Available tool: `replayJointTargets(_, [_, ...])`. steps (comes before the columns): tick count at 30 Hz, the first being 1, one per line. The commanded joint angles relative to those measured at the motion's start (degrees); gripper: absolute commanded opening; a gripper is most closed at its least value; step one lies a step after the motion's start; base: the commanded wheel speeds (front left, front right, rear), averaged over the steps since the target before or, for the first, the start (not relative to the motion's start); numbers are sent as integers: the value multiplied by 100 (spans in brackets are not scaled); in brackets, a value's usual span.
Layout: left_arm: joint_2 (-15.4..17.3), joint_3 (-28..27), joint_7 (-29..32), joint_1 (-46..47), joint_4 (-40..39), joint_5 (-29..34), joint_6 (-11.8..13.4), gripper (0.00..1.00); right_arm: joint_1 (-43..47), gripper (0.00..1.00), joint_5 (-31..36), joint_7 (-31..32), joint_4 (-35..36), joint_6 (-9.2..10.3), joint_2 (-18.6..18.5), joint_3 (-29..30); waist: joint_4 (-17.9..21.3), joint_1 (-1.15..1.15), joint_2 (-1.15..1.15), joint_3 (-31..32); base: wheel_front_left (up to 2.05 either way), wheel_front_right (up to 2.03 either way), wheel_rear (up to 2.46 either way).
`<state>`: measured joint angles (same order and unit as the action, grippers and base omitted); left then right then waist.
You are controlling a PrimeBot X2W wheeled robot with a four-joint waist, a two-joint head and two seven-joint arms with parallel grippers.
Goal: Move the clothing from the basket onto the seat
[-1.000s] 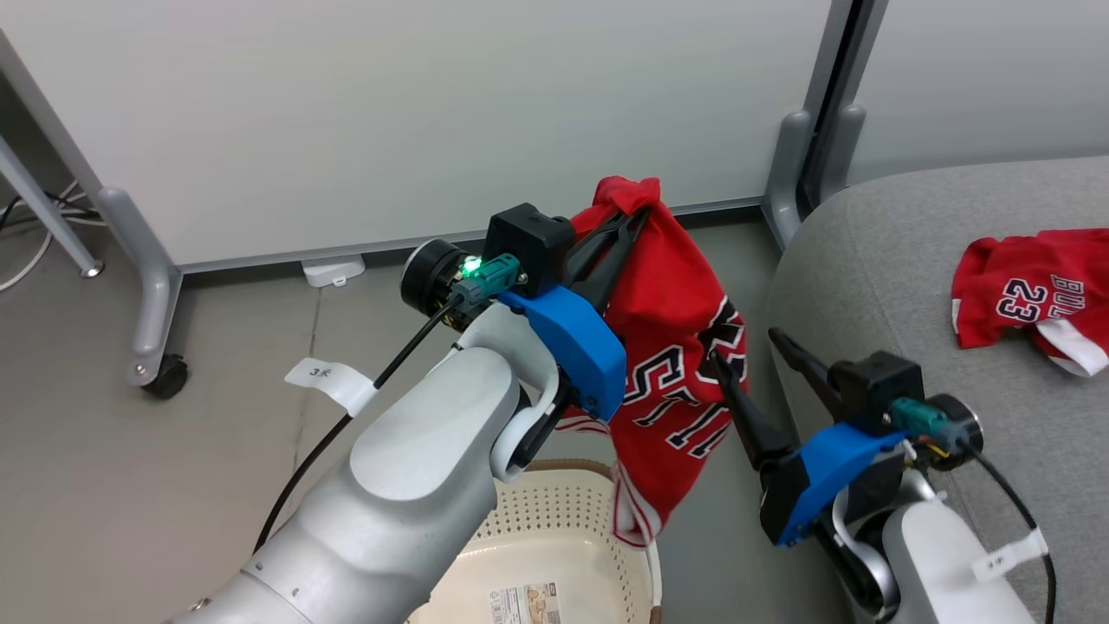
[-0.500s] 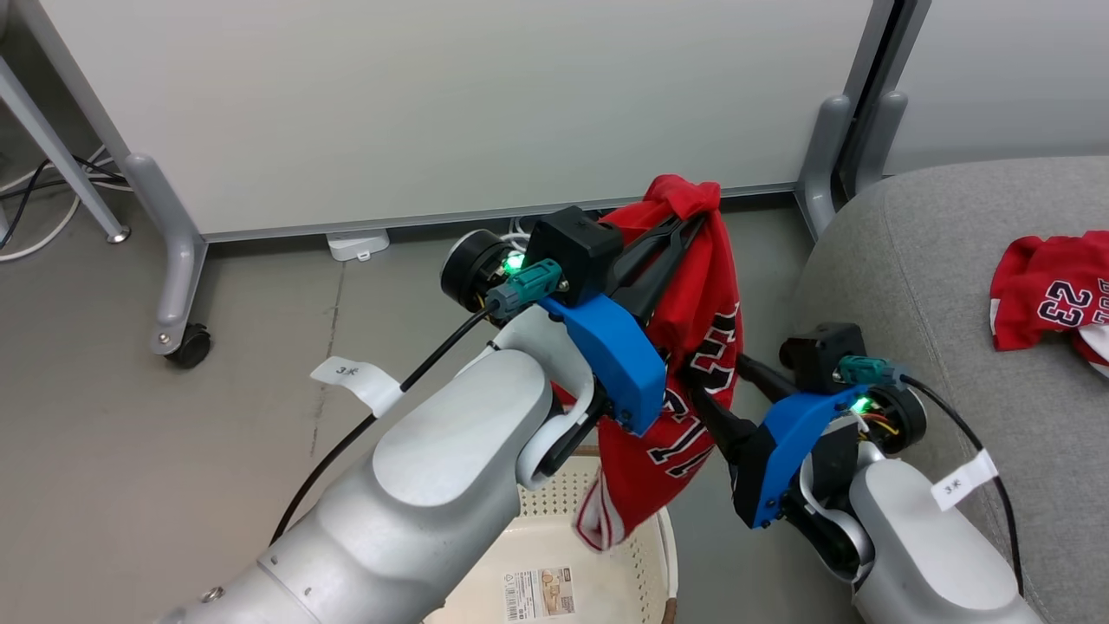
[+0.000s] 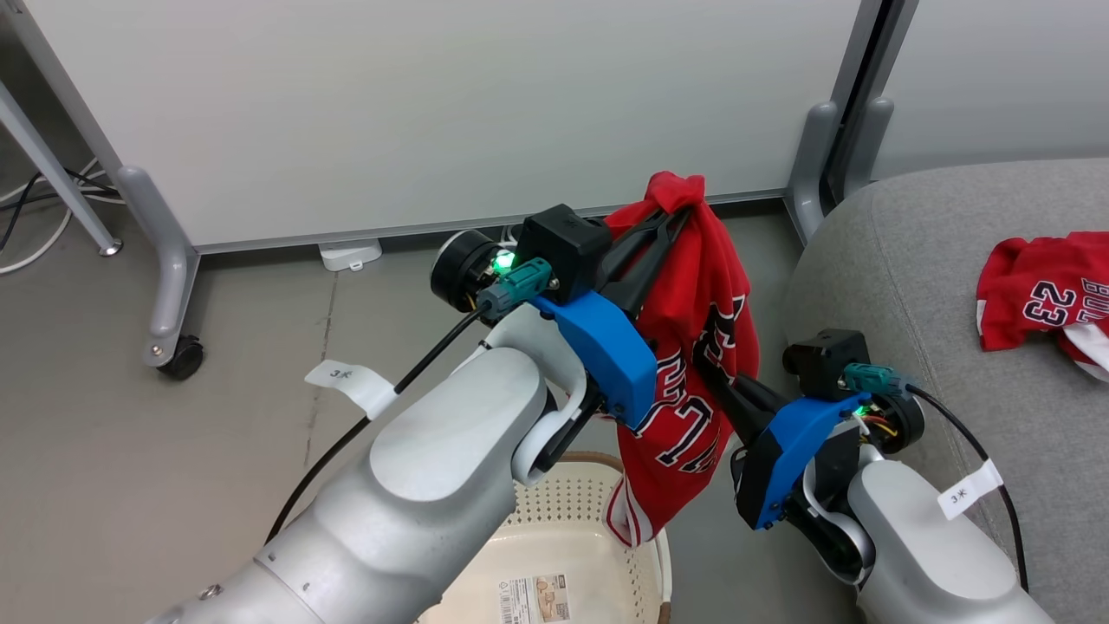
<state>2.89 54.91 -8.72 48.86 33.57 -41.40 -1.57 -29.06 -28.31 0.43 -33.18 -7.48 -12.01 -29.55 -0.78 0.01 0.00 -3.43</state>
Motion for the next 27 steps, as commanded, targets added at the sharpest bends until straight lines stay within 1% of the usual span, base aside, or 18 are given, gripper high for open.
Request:
replayJointTargets(1, [8,-33,-82,43,25,-14,67,0,-83,0,-19,-113,-19,-3,-31,22,16,-1,0,19,0,0,0])
replayJointTargets(2, [15,-54,-133,0,29,-16,110,0,-77,0,-14,-152,-26,-3,-26,31,23,-1,0,30,0,0,0])
replayJointTargets(4, [35,-80,-223,-126,27,-20,180,47,-64,0,8,-242,-19,-3,-18,75,36,-1,0,45,0,0,0])
replayJointTargets(5, [48,-103,-277,-193,18,-32,225,89,-51,0,22,-278,-13,-3,-14,90,38,-1,0,49,0,0,0])
replayJointTargets(6, [70,-123,-329,-251,8,-29,259,100,-33,0,32,-321,7,-3,-11,114,42,-1,0,57,0,0,0])
replayJointTargets(12, [262,-313,-570,-801,-250,-10,531,100,139,0,185,-459,192,-3,-50,303,51,-1,0,87,0,0,0])
replayJointTargets(16, [547,-620,-646,-1329,-587,39,692,100,270,0,299,-474,390,-3,-42,481,84,-1,0,112,0,0,0])
replayJointTargets(19, [771,-1120,-650,-1795,-1030,269,923,100,392,0,380,-459,568,-3,-8,642,117,-1,0,124,0,0,0])
replayJointTargets(21, [861,-1540,-650,-2206,-1345,388,1053,100,486,0,445,-429,700,-3,39,749,155,-1,0,132,0,0,0])
replayJointTargets(24, [1022,-2090,-652,-2717,-1715,667,1105,100,634,0,544,-386,920,-3,101,959,228,-1,0,151,0,0,0])
replayJointTargets(25, [1022,-2090,-652,-2717,-1715,667,1105,100,634,0,544,-386,920,-3,101,959,228,-1,0,151,0,0,0])
replayJointTargets(27, [1088,-2410,-653,-3052,-1894,815,1093,100,748,0,623,-372,1095,-3,158,1083,287,-1,0,175,0,0,0])
